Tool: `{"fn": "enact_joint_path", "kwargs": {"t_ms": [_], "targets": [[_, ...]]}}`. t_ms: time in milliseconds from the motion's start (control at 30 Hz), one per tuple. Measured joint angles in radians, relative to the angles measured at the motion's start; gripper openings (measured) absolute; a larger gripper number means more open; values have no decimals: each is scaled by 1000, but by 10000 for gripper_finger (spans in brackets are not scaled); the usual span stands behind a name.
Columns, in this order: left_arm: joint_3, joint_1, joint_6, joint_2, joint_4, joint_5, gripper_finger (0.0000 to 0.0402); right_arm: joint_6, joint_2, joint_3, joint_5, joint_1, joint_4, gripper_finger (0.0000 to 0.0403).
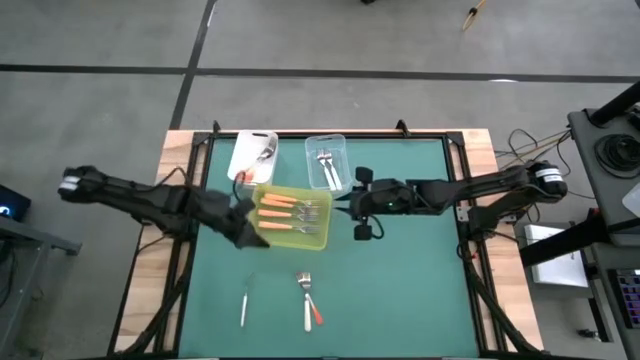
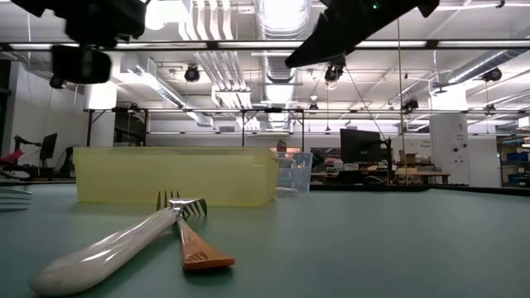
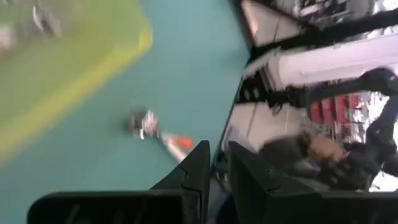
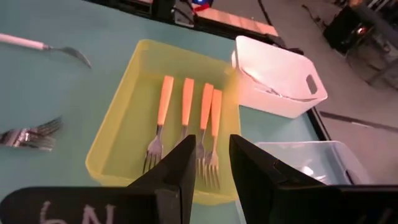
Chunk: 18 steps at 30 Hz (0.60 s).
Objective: Sort silverware by color (type)
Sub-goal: Put the white fork into the transparent bin
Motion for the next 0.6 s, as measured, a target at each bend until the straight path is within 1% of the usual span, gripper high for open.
{"fn": "enact_joint_path", "kwargs": {"t_ms": [133,233,300,467,600], "targets": [[0,-147,-143,51,-46,-76,39,-9,-48,-33,0,0,18,87],[0,-234,-246,92,-69,-142,39,-40,-68,-40,0,-2,24,87],[0,-283,-313,121,-88,-167,39,-70,-72,-41,0,-2,23,87],[0,-374,-505,211,-152,-181,39,-132,-70,-28,0,-7,21,87],[28,-413,-592,280,-223,-172,39,-182,-70,6,0,-19,24,87]]}}
